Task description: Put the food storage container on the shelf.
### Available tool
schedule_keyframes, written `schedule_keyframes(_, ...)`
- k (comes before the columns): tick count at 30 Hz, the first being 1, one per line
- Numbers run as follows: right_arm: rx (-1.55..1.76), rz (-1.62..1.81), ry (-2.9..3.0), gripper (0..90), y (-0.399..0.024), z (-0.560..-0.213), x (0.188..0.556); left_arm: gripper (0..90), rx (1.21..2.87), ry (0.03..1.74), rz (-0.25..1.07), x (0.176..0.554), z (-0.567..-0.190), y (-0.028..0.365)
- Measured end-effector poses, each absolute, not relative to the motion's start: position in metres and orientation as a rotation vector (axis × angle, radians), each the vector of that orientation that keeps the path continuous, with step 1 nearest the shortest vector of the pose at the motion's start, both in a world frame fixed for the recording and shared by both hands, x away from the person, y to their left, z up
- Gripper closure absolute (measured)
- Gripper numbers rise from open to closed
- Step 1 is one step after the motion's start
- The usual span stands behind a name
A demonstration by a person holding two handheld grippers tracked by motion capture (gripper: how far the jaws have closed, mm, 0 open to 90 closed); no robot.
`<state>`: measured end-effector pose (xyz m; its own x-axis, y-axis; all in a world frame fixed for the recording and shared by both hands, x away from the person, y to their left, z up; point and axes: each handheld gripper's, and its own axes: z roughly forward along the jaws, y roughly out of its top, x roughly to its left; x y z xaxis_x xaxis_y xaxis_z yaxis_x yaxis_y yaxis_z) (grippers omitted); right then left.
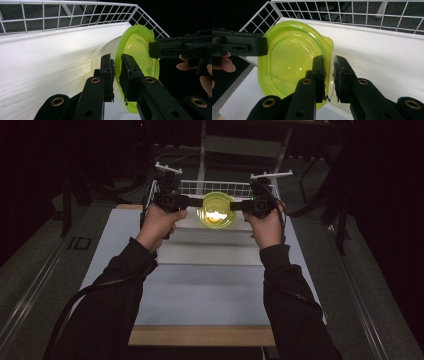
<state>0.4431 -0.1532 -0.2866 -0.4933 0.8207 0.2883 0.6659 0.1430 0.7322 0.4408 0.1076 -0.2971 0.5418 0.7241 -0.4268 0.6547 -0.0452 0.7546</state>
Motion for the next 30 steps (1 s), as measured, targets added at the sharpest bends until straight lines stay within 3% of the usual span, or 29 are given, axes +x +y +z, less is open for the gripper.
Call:
schedule_keyframes(6,1.497,1.244,2.233,77.1,-0.149,-0.285,0.452,79.1,1.743,1.159,0.148,0.452,-0.300,0.105)
schedule_keyframes(13,1.540,1.210,2.212,65.6,-0.146,-0.293,0.469,69.8,1.719,1.186,0.201,0.470,-0.316,0.105)
schedule_keyframes(18,1.578,1.255,2.194,62.4,-0.150,-0.297,0.476,64.7,1.705,1.183,0.245,0.474,-0.318,0.105)
schedule_keyframes(24,1.596,1.264,2.188,61.8,-0.150,-0.298,0.473,64.7,1.712,1.172,0.284,0.477,-0.319,0.103)
schedule_keyframes(30,1.558,1.301,2.192,53.6,-0.149,-0.297,0.468,61.5,1.728,1.147,0.332,0.474,-0.314,0.102)
